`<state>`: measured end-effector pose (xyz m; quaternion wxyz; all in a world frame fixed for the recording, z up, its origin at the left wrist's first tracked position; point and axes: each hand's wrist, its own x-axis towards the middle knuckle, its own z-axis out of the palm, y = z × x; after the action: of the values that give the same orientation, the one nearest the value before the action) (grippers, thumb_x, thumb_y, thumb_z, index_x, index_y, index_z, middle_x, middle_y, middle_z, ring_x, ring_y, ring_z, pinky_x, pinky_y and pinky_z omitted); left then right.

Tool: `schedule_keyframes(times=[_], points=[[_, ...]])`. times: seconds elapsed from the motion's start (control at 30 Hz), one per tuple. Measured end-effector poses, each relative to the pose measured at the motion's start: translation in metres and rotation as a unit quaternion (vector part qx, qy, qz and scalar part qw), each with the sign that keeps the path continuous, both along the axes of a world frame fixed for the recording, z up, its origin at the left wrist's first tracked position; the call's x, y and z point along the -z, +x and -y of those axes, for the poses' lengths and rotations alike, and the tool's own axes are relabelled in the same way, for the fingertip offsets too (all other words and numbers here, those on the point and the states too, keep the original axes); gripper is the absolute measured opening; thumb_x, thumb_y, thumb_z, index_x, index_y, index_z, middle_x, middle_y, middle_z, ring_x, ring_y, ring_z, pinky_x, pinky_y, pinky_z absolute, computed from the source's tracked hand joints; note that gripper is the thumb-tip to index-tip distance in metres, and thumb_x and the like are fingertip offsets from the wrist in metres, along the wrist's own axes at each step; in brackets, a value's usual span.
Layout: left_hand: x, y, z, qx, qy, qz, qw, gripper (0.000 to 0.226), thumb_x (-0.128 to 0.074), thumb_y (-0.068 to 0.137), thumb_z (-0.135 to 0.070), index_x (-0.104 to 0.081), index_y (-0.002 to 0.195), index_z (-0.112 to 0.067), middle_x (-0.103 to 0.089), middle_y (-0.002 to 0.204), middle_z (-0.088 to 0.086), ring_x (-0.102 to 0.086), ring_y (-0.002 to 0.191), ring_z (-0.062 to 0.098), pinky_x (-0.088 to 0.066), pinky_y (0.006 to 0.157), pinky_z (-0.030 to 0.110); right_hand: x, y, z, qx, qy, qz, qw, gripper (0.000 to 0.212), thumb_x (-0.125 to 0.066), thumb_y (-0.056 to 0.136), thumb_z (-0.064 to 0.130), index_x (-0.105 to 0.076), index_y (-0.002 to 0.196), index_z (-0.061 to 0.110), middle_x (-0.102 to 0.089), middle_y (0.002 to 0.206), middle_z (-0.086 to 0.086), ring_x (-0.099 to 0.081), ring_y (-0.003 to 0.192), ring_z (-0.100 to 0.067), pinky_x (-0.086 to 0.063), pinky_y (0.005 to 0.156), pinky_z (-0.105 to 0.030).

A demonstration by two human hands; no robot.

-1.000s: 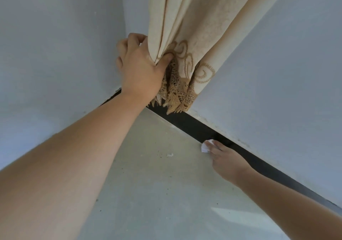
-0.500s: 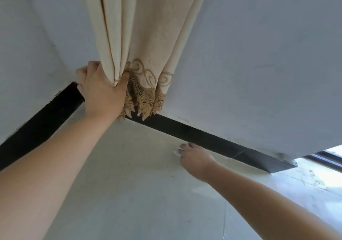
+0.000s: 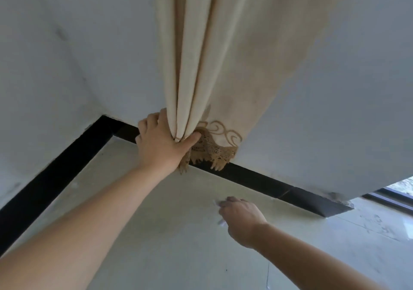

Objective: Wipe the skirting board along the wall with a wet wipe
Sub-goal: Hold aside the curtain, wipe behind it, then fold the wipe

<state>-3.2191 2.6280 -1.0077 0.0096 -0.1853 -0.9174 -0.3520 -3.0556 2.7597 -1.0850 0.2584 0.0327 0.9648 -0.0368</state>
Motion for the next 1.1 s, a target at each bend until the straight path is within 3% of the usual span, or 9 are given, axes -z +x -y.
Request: schedule_keyframes(times=[0.13,0.23,0.33,0.53,0.7,0.8,0.87,0.97,1.1], points=[[-0.027,0.023,0.034,0.006,-0.034,0.067,0.997,0.103,-0.055,0.063,-0.080,-0.034,0.143,-0.020,-0.038,0.145,0.004,-0.027,0.136,0.026,-0.029,0.107,0.040,-0.070,0.002,0.048,0.052,-0.116,-0.028,0.991,0.050,-0.040,0.087,-0.004,-0.055,0.130,0.017,-0.038,0.150,0.006,-0.035,0.136,-0.016,-0.038,0.109,-0.033],[-0.075,0.052,0.077,-0.026,-0.072,0.131,0.988,0.085,-0.061,0.081,-0.059,-0.027,0.147,-0.018,-0.027,0.152,0.007,-0.019,0.139,0.027,-0.025,0.111,0.041,-0.139,0.004,0.087,0.074,-0.160,-0.027,0.984,0.051,-0.039,0.083,-0.007,-0.055,0.125,0.018,-0.049,0.138,0.007,-0.045,0.125,-0.017,-0.046,0.096,-0.034],[-0.149,0.072,0.124,-0.068,-0.104,0.165,0.978,0.066,-0.053,0.091,-0.049,-0.030,0.146,-0.019,-0.026,0.153,0.006,-0.015,0.141,0.026,-0.022,0.112,0.040,-0.227,0.001,0.121,0.070,-0.185,-0.035,0.980,0.054,-0.036,0.085,-0.008,-0.052,0.130,0.019,-0.049,0.137,0.006,-0.046,0.123,-0.018,-0.045,0.096,-0.033],[-0.363,0.110,0.208,-0.091,-0.169,0.163,0.968,0.049,-0.043,0.099,-0.039,-0.036,0.144,-0.022,-0.019,0.157,0.002,-0.012,0.145,0.020,-0.026,0.112,0.037,-0.443,-0.017,0.181,0.036,-0.217,-0.055,0.974,0.042,-0.036,0.092,-0.002,-0.056,0.123,0.018,-0.060,0.117,0.001,-0.054,0.105,-0.017,-0.046,0.084,-0.028],[-0.528,0.161,0.259,-0.128,-0.203,0.177,0.955,0.044,-0.038,0.100,-0.034,-0.035,0.144,-0.027,-0.016,0.158,-0.003,-0.013,0.144,0.015,-0.025,0.112,0.033,-0.606,-0.029,0.228,-0.045,-0.268,-0.070,0.960,0.033,-0.033,0.092,0.006,-0.058,0.108,0.020,-0.058,0.101,0.007,-0.056,0.097,-0.015,-0.044,0.077,-0.023],[-0.603,0.206,0.287,-0.208,-0.187,0.167,0.945,0.042,-0.038,0.100,-0.033,-0.039,0.141,-0.026,-0.017,0.158,-0.001,-0.012,0.145,0.015,-0.023,0.113,0.034,-0.682,-0.019,0.258,-0.116,-0.302,-0.076,0.943,0.041,-0.033,0.091,0.005,-0.058,0.119,0.022,-0.062,0.116,0.005,-0.059,0.103,-0.016,-0.048,0.081,-0.025],[-0.646,0.239,0.306,-0.285,-0.154,0.149,0.934,0.040,-0.039,0.100,-0.035,-0.041,0.139,-0.027,-0.021,0.157,-0.004,-0.014,0.144,0.013,-0.025,0.111,0.032,-0.726,-0.006,0.286,-0.170,-0.323,-0.073,0.928,0.044,-0.033,0.090,0.003,-0.058,0.122,0.021,-0.062,0.113,0.003,-0.060,0.094,-0.015,-0.047,0.073,-0.023],[-0.698,0.294,0.329,-0.387,-0.098,0.121,0.909,0.037,-0.039,0.100,-0.036,-0.044,0.137,-0.029,-0.023,0.155,-0.008,-0.019,0.141,0.009,-0.026,0.108,0.028,-0.783,0.028,0.333,-0.269,-0.350,-0.072,0.894,0.035,-0.033,0.089,0.002,-0.060,0.105,0.017,-0.060,0.092,0.003,-0.051,0.068,-0.009,-0.042,0.059,-0.020],[-0.746,0.395,0.374,-0.501,-0.089,0.082,0.857,0.036,-0.041,0.099,-0.038,-0.045,0.134,-0.031,-0.025,0.153,-0.013,-0.021,0.140,0.006,-0.023,0.109,0.027,-0.848,0.098,0.404,-0.390,-0.420,-0.068,0.817,0.026,-0.038,0.089,0.001,-0.060,0.096,0.015,-0.060,0.079,0.007,-0.046,0.061,-0.006,-0.039,0.058,-0.015]])
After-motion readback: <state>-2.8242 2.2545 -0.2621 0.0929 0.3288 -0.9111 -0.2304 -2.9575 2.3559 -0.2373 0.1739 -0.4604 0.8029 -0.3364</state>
